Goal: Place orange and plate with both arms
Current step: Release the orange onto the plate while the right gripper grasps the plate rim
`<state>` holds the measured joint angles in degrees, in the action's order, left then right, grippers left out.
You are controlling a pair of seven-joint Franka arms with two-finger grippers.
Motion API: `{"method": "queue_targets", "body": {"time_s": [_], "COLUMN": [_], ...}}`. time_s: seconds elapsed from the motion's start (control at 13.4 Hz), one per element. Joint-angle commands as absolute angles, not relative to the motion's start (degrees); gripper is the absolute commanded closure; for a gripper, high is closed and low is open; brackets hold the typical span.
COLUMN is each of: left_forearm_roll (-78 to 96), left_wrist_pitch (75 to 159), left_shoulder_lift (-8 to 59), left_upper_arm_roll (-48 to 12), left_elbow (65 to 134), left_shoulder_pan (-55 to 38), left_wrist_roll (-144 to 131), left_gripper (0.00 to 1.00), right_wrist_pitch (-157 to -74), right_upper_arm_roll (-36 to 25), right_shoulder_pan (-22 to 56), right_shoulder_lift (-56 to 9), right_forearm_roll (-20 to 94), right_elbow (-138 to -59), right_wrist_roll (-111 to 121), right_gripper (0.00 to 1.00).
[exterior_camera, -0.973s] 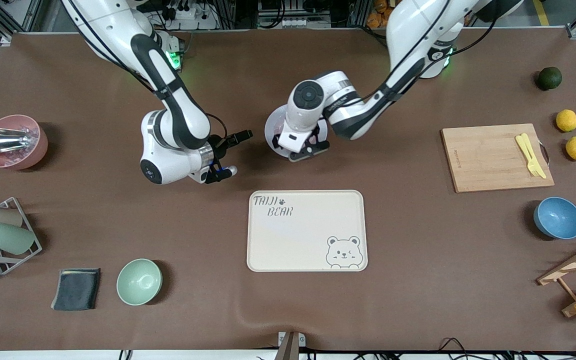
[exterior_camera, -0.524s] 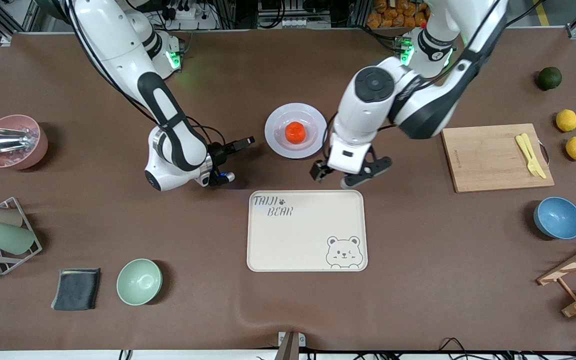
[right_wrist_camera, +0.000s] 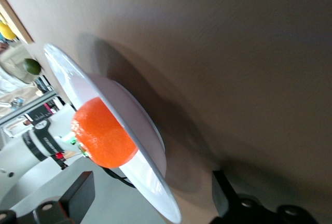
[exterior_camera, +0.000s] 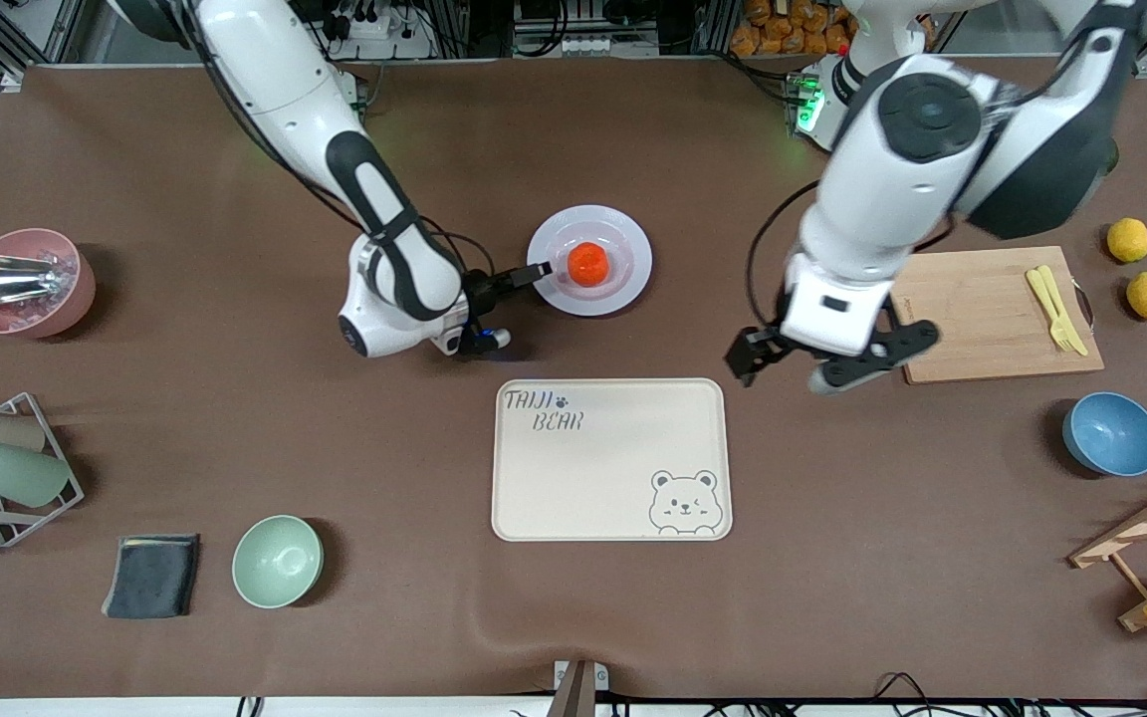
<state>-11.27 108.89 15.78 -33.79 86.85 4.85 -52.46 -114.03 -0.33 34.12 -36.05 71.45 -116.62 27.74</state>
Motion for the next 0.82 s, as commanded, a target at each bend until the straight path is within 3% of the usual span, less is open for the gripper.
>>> {"method": "queue_targets", "body": {"time_s": [0.0,0.07,0.45,0.75], "left_forearm_roll": [-1.88,-0.19,2.46,1.85], "left_wrist_pitch": [102.42,99.87,91.15,90.97], "left_shoulder_lift": [7.32,5.55,1.15,-1.83], "left_upper_arm_roll": [-22.02,-17.71,-5.56,-3.08], "left_elbow": [87.98,88.07,89.12,93.50], "left_shoulder_pan": [0.99,-0.16,-0.35,-0.62], "left_wrist_roll": [-40.75,-34.52,-11.12,-8.53], "left_gripper": [0.00,0.00,0.00,0.00], "right_wrist_pitch": [-114.34,-114.43,-115.05,-115.05], "right_upper_arm_roll": [-0.70,-0.70,-0.70,-0.88], "right_shoulder_pan": [35.06,36.03,37.70,36.74], "right_shoulder_lift": [-36.21,-36.21,-36.21,-33.59], "right_forearm_roll": [73.04,73.56,74.18,74.18], "right_elbow": [-117.07,-117.07,-116.90,-117.16], "right_wrist_roll": [29.44,29.62,29.62,29.62], "right_gripper": [0.77,1.00,1.00,1.00]}}
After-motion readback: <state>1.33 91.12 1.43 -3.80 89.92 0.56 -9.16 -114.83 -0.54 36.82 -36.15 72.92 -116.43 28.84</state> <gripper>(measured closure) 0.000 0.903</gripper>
